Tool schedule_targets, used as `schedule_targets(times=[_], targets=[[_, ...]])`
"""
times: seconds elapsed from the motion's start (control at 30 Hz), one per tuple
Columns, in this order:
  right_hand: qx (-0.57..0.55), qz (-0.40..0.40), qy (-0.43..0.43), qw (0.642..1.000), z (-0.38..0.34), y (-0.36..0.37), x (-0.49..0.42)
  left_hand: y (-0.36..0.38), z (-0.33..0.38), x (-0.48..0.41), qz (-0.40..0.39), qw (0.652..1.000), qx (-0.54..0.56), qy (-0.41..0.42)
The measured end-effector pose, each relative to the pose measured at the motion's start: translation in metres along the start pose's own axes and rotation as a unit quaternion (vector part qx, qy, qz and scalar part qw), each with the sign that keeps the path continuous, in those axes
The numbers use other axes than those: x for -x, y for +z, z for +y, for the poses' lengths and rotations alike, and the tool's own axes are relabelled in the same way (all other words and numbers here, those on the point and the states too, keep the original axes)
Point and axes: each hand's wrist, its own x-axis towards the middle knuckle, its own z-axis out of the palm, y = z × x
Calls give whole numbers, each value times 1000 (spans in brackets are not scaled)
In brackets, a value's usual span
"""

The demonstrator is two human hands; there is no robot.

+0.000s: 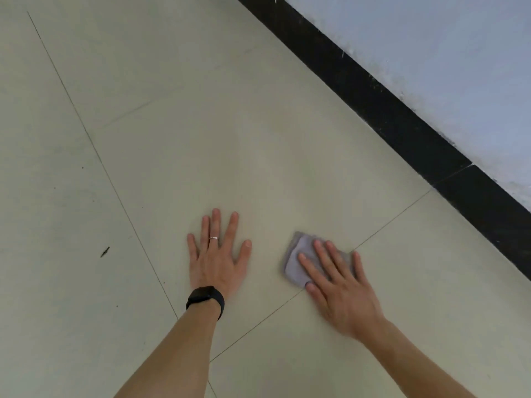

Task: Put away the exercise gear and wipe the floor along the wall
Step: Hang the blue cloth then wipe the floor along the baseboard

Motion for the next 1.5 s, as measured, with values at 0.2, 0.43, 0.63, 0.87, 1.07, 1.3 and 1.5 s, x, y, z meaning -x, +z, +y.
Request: schedule_targets(times=[0.2, 0.43, 0.63, 0.87, 1.07, 1.3, 1.5], targets=[[-143, -5, 349, 926, 74, -38, -65, 4, -2, 0, -14, 1000, -6, 1], [-55, -3, 97, 994, -15, -4, -22, 2, -4, -3, -24, 1000, -7, -1], [-113, 6, 291, 950, 92, -39, -57, 4, -3, -3, -29, 1000, -8, -4], [-140, 3, 423, 895, 163, -43, 3, 3, -3, -3, -31, 999, -10, 1], [-102, 35, 324, 940, 64, 5, 72, 3, -1, -1, -31, 999, -13, 3], [-12, 17, -108, 994, -49, 59, 145, 0, -3, 1, -12, 1000, -5, 7], [-76, 81, 249, 962, 13, 44, 109, -2, -6, 1, -35, 999, -17, 16]])
